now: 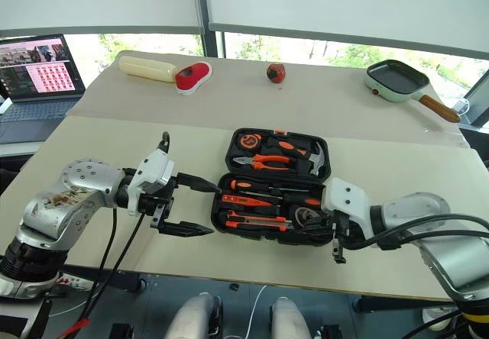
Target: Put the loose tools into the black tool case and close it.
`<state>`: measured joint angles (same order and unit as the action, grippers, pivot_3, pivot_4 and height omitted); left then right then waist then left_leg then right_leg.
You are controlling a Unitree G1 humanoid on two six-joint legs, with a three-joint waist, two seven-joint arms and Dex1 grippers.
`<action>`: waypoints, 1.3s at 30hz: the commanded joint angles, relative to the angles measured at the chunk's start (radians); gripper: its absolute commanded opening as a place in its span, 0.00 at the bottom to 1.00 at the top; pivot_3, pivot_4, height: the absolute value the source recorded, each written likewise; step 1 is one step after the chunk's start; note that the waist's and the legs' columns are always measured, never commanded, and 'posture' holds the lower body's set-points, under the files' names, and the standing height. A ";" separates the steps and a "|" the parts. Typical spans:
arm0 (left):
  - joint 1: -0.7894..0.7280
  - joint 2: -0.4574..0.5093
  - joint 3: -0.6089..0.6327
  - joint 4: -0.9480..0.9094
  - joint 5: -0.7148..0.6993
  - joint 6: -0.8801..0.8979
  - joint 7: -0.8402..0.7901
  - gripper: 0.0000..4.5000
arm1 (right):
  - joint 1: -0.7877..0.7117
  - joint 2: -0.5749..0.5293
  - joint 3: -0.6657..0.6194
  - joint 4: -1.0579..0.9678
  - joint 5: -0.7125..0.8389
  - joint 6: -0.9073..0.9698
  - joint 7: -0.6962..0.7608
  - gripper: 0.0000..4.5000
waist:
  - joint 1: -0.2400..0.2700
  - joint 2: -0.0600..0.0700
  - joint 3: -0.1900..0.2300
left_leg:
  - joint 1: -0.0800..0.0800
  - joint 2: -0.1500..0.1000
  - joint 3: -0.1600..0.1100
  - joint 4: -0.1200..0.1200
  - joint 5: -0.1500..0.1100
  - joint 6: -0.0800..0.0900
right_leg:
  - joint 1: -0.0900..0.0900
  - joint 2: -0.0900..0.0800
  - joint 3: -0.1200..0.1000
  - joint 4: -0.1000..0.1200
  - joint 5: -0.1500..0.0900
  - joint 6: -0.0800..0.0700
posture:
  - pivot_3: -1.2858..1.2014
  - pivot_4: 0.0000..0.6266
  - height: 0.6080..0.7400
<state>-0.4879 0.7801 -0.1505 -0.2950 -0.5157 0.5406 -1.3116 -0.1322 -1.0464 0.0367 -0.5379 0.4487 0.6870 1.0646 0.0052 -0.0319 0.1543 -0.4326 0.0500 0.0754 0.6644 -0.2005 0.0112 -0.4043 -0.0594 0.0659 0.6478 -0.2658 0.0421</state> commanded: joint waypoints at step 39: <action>-0.059 -0.030 -0.007 0.033 0.039 -0.053 -0.007 1.00 | 0.026 0.005 -0.108 -0.064 0.051 0.047 -0.063 0.94 | 0.000 -0.001 0.000 | 0.000 0.000 -0.001 0.000 0.000 0.000 | 0.000 0.000 0.000 0.000 0.000 0.000 | 0.52 0.24 1.00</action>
<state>-0.5246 0.7518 -0.1665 -0.2566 -0.4784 0.5076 -1.3184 -0.0880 -1.0473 -0.0448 -0.5827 0.4877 0.7278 1.0191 0.0056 -0.0327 0.1546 -0.4326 0.0500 0.0748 0.6645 -0.2004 0.0113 -0.4039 -0.0591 0.0658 0.6479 -0.2657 0.0422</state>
